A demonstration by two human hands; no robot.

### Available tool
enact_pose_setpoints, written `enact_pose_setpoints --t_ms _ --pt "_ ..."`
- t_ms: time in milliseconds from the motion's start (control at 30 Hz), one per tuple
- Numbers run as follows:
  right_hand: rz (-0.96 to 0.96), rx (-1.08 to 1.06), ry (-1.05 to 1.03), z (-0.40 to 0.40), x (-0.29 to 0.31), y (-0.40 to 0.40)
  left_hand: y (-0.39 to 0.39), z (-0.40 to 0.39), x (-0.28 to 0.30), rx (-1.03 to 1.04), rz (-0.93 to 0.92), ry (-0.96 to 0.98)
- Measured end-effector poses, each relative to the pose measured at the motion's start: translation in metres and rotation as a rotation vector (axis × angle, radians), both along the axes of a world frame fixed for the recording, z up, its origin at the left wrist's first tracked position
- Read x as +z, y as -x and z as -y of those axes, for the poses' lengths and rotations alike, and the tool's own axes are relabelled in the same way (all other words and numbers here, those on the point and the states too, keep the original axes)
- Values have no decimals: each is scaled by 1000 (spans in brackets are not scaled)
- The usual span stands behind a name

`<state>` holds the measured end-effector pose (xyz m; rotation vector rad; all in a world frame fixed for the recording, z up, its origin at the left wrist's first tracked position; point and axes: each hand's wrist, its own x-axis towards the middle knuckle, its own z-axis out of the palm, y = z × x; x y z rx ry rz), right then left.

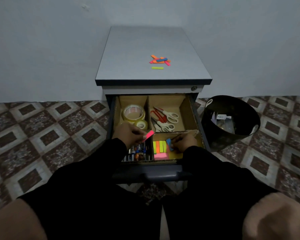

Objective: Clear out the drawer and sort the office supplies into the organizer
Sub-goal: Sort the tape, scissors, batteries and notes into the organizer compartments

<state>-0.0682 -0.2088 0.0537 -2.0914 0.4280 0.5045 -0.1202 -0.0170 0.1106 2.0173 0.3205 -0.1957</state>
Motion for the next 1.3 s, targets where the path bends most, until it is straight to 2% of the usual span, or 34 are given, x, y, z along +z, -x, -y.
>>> enact_pose_setpoints --t_ms 367,600,933,1000,1133,1300 --pt "41 -36 31 -3 -13 -1 -1 7 -7 9 -37 68" --pt "-29 -83 -80 -1 -6 3 0 17 -8 28 -51 141" --pt "-15 -55 -86 7 -3 4 -3 28 -11 104 -73 245" --pt "39 -60 -167 5 1 7 -3 32 -10 129 -79 319" --pt "157 -72 -489 -2 17 18 -6 39 -9 179 -137 442" --pt "195 -51 -682 -7 30 25 -6 49 -7 228 -209 579"
